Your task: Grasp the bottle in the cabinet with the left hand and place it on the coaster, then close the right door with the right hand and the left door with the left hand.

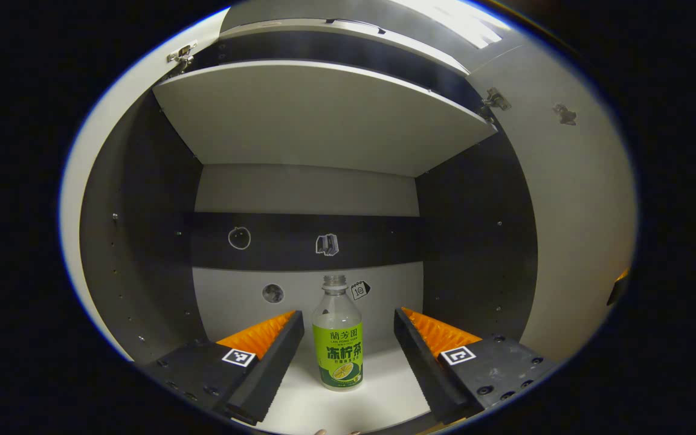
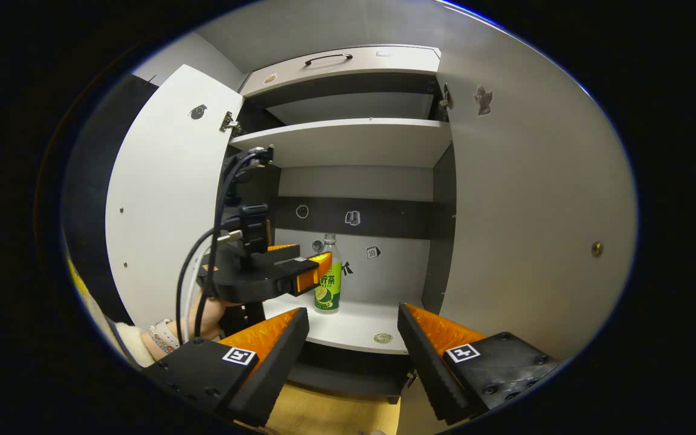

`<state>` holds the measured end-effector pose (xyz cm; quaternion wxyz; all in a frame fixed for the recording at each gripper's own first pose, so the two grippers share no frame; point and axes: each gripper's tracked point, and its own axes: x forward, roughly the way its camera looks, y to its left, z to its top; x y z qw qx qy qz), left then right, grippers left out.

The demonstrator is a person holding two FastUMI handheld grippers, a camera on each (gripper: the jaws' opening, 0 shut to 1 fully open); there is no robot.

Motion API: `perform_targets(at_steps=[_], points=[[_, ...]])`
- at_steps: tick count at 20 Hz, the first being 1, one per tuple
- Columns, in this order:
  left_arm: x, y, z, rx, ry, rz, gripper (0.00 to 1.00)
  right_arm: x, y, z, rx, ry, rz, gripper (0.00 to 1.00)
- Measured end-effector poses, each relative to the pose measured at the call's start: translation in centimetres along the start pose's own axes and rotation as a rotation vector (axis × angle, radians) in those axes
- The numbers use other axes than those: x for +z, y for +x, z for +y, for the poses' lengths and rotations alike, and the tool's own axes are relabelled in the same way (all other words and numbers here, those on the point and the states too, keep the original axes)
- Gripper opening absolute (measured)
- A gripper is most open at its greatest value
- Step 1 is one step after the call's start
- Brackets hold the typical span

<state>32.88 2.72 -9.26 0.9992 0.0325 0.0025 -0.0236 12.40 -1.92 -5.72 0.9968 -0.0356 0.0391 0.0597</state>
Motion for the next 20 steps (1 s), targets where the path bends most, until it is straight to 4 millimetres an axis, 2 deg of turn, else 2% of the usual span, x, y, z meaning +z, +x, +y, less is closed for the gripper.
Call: perform_targets(at_steps=[4, 8, 16, 20], points=[[-2.5, 2.8, 0.0, -0.013, -0.009, 0.041, 0.95, -1.2, 0.9, 0.0, 0.013, -0.007, 0.029, 0.98], [-4.6, 4.4, 0.1, 0.001, 0.013, 0.071, 0.95, -2.0, 1.5, -0.5, 0.009, 0.0, 0.052, 0.98], [-6.4, 6.8, 0.4, 0.021, -0.005, 0.097, 0.95, -3.1, 2.3, -0.7, 0.018, -0.006, 0.081, 0.98], [-6.4, 7.6, 0.6, 0.027, -0.005, 0.081, 0.95, -3.3, 2.5, -1.2, 0.008, -0.011, 0.086, 0.98]])
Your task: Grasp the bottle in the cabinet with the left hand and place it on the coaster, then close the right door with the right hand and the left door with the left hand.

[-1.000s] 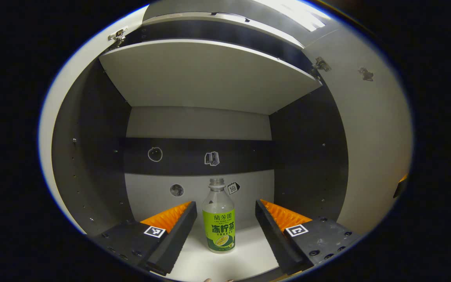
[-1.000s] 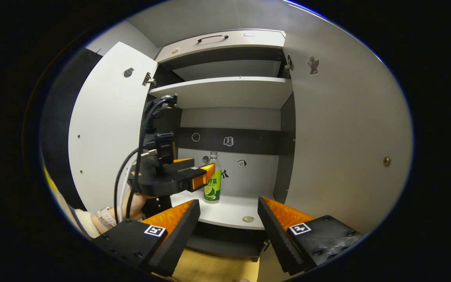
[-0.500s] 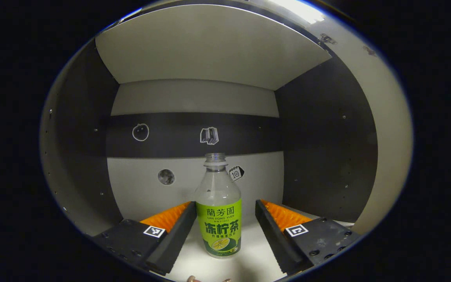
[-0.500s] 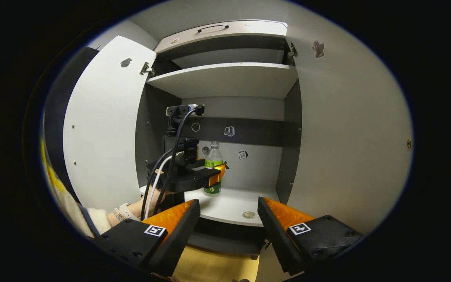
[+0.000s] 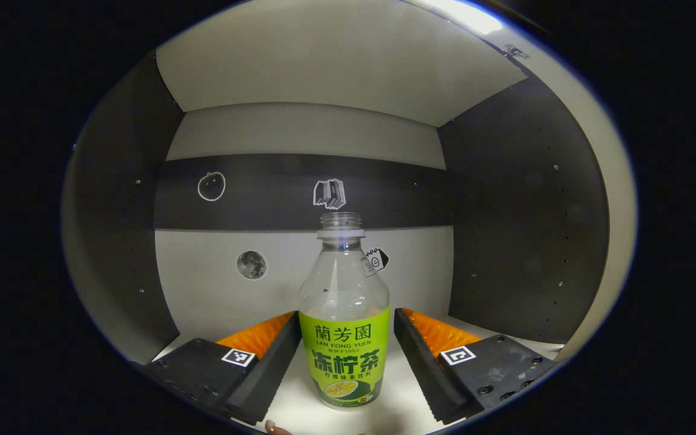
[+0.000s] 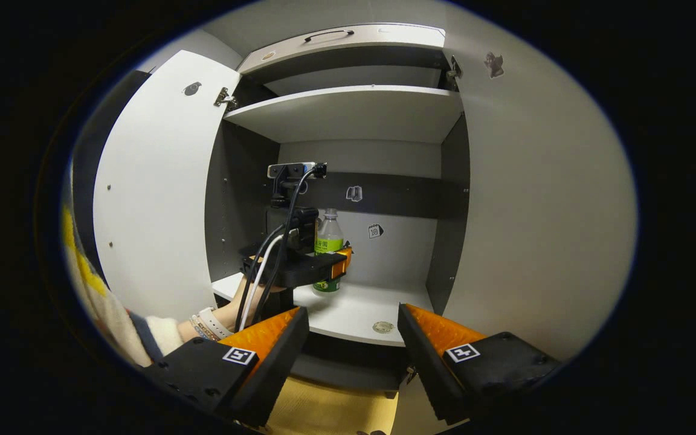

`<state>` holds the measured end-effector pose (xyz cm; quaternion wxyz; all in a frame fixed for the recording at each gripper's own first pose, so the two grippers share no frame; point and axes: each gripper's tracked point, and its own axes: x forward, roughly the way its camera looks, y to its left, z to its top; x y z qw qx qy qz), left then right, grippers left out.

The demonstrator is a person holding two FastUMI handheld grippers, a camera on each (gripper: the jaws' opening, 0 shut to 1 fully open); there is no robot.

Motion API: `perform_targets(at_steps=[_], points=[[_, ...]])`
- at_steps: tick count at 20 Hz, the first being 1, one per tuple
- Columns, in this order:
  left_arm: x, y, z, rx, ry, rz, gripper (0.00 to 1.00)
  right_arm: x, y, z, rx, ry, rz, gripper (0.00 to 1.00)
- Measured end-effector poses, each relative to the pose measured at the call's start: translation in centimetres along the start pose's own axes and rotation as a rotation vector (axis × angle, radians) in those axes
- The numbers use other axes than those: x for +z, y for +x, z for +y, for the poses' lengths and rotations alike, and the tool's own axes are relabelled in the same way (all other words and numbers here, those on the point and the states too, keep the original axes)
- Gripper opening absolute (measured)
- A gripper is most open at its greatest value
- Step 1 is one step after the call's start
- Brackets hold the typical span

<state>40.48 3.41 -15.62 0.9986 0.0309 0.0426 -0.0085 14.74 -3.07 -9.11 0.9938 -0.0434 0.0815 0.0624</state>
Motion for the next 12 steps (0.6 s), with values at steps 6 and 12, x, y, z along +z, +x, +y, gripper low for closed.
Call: perform_targets(at_steps=[6, 12], points=[[-0.3, 0.2, -0.2, -0.01, -0.007, 0.01, 0.78, -0.1, -0.2, 0.1, 0.004, 0.001, 0.007, 0.98], [1.4, -1.0, -0.2, 0.01, -0.004, -0.01, 0.77, 0.4, -1.4, 0.0, -0.006, 0.001, -0.009, 0.98]])
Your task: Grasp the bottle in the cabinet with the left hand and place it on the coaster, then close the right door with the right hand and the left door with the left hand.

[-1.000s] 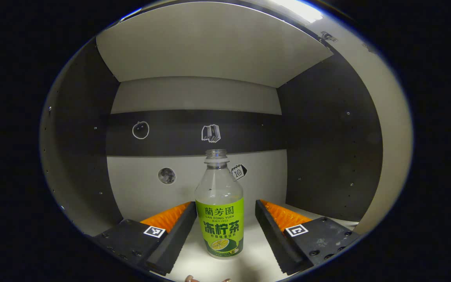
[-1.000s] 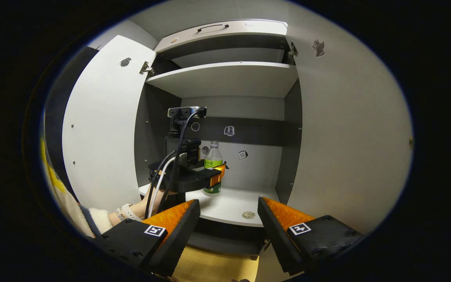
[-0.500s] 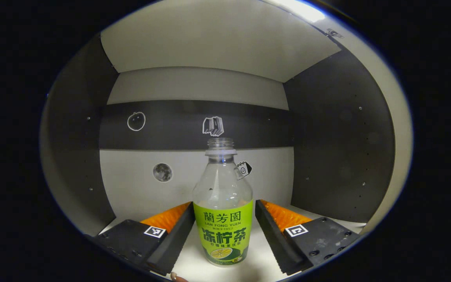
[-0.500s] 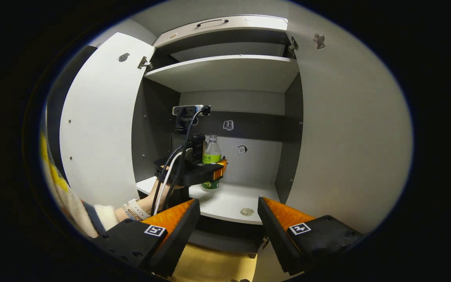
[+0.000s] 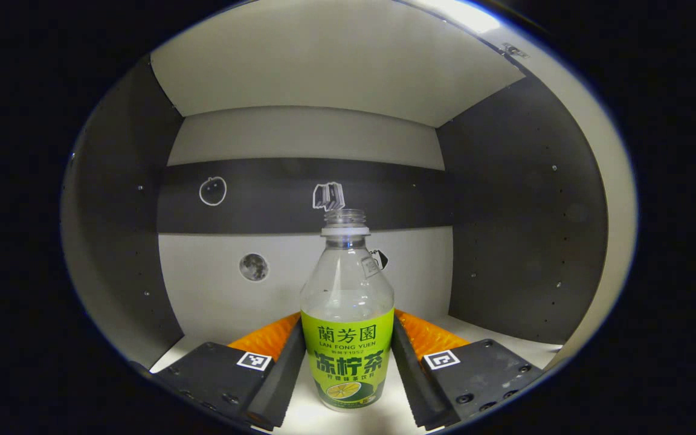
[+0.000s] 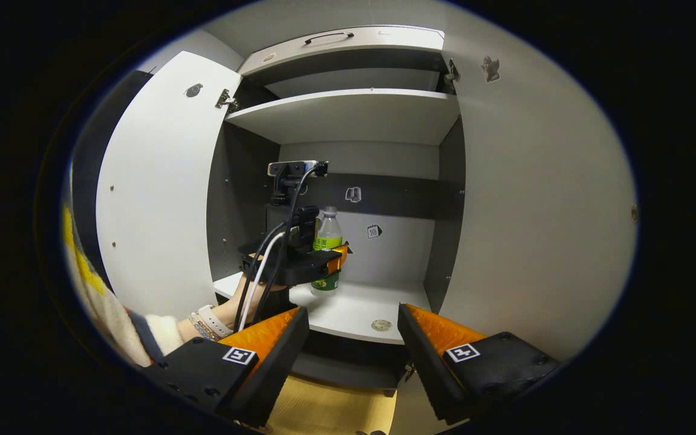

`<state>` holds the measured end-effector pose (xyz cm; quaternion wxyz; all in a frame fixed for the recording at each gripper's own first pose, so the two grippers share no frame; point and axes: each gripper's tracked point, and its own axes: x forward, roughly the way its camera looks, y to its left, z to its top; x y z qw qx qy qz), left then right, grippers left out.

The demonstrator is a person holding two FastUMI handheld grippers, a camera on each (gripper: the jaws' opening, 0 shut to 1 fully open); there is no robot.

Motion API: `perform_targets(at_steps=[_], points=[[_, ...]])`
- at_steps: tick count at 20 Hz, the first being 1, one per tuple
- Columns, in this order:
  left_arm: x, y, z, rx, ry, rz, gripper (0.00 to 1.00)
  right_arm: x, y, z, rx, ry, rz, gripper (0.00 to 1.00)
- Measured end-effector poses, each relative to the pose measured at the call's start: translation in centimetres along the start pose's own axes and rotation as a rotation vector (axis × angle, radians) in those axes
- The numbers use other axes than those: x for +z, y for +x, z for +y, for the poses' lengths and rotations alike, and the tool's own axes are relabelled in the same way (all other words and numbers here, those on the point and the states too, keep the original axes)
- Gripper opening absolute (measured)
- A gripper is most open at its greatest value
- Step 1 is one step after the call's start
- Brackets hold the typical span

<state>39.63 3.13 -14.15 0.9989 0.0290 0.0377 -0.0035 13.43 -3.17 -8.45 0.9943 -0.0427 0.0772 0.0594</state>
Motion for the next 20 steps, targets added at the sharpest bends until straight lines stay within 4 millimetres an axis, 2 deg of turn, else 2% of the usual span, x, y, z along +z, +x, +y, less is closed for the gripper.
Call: perform_targets(at_steps=[5, 9, 15, 16, 17, 20], points=[[2.9, -3.7, 0.0, -0.009, -0.011, -0.034, 0.77, 0.7, -1.7, 0.3, -0.018, 0.008, -0.021, 0.98], [4.5, -8.0, 0.4, -0.011, -0.013, -0.053, 0.76, 0.9, -4.0, 1.1, -0.034, 0.022, -0.027, 0.98], [5.4, -14.0, 0.6, -0.028, -0.027, -0.043, 0.76, 1.8, -8.7, 3.3, -0.057, 0.025, -0.044, 0.98], [5.5, -14.8, 0.7, -0.027, -0.021, -0.042, 0.76, 2.1, -9.4, 3.6, -0.062, 0.028, -0.052, 0.94], [5.7, -15.6, 0.7, -0.028, -0.015, -0.042, 0.76, 2.3, -10.1, 4.0, -0.064, 0.031, -0.058, 0.98], [5.7, -18.4, 0.3, -0.043, -0.019, -0.028, 0.76, 2.4, -11.9, 4.8, -0.073, 0.031, -0.056, 0.98]])
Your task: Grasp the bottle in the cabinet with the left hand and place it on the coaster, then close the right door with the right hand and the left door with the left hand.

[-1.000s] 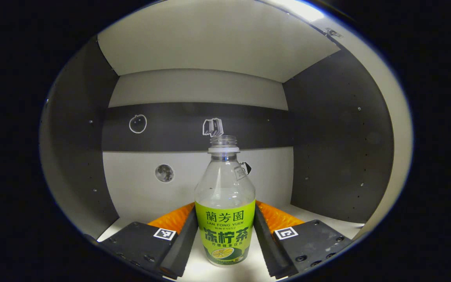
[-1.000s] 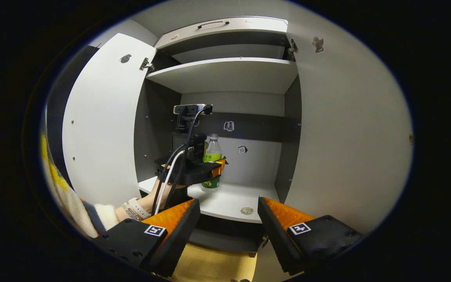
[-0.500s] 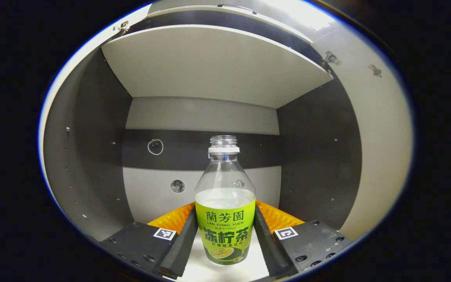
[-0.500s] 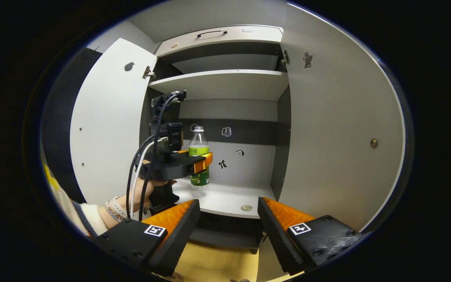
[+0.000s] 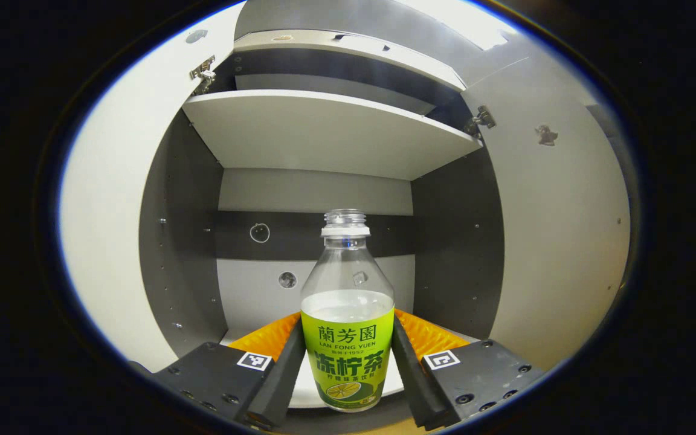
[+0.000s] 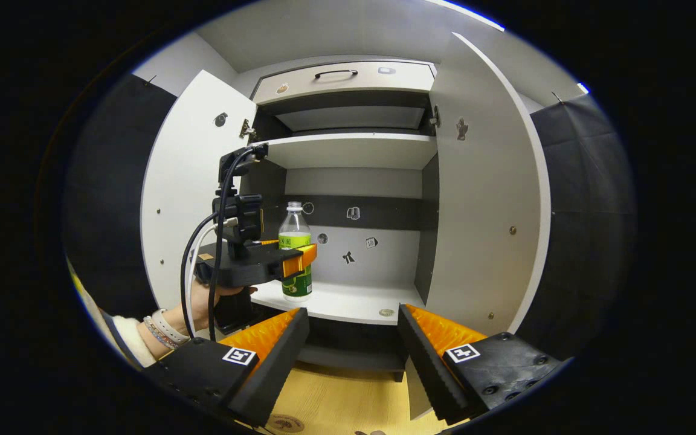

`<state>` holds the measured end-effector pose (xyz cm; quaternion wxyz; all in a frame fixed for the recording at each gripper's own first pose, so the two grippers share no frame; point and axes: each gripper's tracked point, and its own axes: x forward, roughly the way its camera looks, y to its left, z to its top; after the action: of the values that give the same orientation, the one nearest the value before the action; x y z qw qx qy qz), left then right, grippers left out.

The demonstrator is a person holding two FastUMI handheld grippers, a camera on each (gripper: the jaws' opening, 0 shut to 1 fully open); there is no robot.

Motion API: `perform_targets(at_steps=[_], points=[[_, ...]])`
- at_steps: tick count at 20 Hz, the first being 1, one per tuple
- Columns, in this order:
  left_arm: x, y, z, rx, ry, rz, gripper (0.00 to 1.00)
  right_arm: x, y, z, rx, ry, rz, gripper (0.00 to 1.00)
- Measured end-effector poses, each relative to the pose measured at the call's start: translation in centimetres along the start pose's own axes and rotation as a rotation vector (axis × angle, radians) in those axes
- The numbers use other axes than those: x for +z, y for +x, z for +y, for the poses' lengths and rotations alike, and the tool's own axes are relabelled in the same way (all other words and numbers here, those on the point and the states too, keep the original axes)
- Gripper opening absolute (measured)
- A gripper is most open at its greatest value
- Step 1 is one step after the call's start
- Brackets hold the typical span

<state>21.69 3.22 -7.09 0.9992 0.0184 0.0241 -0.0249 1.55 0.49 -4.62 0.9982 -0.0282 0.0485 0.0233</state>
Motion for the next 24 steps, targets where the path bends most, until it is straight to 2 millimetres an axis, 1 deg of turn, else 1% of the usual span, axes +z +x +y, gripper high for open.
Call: perform_targets(at_steps=[2, 6, 10, 12, 16, 20, 22, 24], points=[[0.0, -1.6, -0.4, -0.01, -0.011, 0.005, 0.76, 0.0, -1.0, 0.2, -0.01, -0.002, 0.004, 0.98], [-0.9, -4.6, -1.0, -0.028, -0.022, 0.024, 0.76, -0.1, -2.6, 0.3, -0.036, 0.002, 0.006, 0.98], [-2.5, -7.5, -1.9, -0.058, -0.053, 0.042, 0.76, -0.5, -3.8, -0.5, -0.077, -0.027, 0.007, 0.98], [-3.9, -8.9, -2.6, -0.077, -0.065, 0.051, 0.76, -0.5, -4.3, -1.0, -0.097, -0.033, -0.001, 0.98], [-7.9, -12.2, -4.5, -0.124, -0.1, 0.083, 0.77, -1.2, -4.5, -2.3, -0.127, -0.05, -0.003, 0.98], [-12.0, -15.3, -6.2, -0.127, -0.113, 0.111, 0.77, -1.4, -4.3, -2.6, -0.109, -0.042, -0.015, 0.98], [-13.7, -16.7, -6.8, -0.11, -0.107, 0.126, 0.77, -2.0, -4.0, -3.1, -0.095, -0.064, -0.014, 0.98], [-15.4, -18.2, -7.5, -0.092, -0.103, 0.135, 0.77, -3.0, -3.6, -3.5, -0.074, -0.068, 0.001, 0.98]])
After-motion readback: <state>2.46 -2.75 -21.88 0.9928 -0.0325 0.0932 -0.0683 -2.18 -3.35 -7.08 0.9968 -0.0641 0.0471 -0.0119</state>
